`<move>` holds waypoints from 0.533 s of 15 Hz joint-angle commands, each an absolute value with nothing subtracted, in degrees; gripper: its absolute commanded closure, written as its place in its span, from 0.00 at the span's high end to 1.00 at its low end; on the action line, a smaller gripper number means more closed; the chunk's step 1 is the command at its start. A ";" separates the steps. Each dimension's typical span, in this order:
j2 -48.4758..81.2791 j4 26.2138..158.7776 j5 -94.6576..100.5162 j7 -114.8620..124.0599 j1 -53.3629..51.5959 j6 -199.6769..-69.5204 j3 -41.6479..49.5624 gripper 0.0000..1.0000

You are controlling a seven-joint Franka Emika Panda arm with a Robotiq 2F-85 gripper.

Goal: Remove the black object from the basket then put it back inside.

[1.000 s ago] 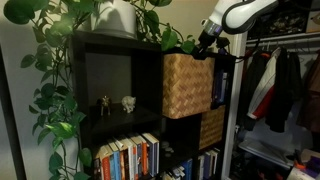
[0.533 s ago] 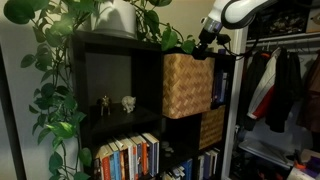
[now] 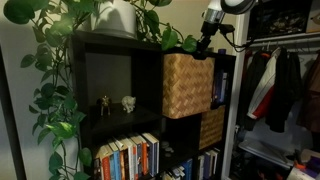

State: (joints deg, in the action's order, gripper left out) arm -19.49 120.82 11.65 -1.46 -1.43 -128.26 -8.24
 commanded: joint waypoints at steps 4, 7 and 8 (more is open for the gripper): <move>-20.18 112.72 14.88 2.87 -1.03 -118.82 -8.53 0.07; -19.75 110.65 19.53 5.54 0.10 -118.88 -8.88 0.07; -19.66 110.14 21.18 6.67 0.44 -119.12 -9.00 0.07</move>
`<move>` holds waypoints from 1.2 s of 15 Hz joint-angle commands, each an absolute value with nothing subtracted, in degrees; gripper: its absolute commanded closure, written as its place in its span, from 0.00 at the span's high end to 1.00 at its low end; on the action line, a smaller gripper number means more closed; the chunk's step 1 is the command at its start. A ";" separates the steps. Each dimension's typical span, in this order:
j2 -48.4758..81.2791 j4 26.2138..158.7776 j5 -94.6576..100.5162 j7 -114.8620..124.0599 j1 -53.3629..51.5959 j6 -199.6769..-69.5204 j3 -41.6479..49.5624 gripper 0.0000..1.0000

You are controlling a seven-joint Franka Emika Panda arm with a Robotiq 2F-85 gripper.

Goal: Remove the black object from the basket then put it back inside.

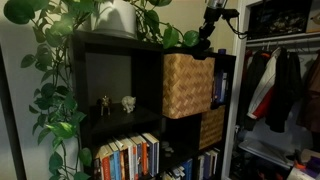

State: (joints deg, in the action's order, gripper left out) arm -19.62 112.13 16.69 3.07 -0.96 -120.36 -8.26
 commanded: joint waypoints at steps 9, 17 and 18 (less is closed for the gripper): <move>-19.84 108.52 29.40 17.80 3.29 -126.21 -8.01 0.08; -20.40 116.19 35.02 38.93 10.06 -143.67 -7.94 0.08; -20.15 117.25 35.44 40.21 10.63 -145.40 -7.65 0.08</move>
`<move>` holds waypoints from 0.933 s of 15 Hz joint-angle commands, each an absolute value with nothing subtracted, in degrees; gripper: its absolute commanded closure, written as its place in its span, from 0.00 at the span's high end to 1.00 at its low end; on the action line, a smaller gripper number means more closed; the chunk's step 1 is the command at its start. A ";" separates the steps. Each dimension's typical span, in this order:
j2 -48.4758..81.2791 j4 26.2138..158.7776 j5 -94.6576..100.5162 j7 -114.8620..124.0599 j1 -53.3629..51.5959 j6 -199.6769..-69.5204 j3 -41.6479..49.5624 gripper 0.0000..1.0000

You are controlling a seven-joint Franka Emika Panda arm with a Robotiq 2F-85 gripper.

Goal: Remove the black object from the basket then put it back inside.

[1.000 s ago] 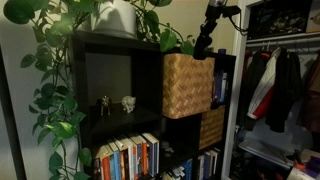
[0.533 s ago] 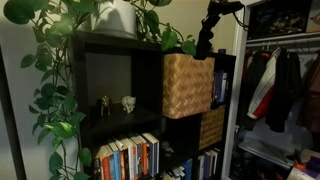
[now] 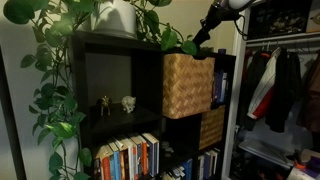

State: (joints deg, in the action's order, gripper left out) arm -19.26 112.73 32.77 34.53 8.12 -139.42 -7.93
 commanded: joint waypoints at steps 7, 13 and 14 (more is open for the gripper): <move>-17.37 123.09 34.60 42.24 13.71 -157.94 -6.18 0.07; -17.93 124.08 32.45 39.19 12.00 -158.66 -5.65 0.53; -18.25 123.90 32.32 39.16 11.89 -157.77 -5.80 0.59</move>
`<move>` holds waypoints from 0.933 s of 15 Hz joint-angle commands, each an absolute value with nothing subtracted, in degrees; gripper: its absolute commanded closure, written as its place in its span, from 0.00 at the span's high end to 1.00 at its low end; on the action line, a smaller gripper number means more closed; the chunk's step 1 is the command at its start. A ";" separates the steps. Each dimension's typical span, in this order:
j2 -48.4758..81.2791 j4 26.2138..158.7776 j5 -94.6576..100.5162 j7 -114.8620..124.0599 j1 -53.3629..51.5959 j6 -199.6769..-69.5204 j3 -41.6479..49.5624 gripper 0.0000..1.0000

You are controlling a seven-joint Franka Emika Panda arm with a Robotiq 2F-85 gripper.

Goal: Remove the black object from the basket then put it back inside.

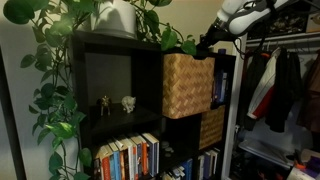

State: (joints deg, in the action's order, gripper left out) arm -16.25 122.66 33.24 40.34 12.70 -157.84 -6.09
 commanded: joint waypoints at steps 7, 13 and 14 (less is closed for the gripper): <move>-21.69 123.81 22.10 27.58 7.19 -149.83 -5.03 0.99; -26.46 122.45 19.28 19.73 6.63 -135.38 -7.34 1.00; -27.26 122.51 19.69 19.35 6.72 -134.33 -7.58 1.00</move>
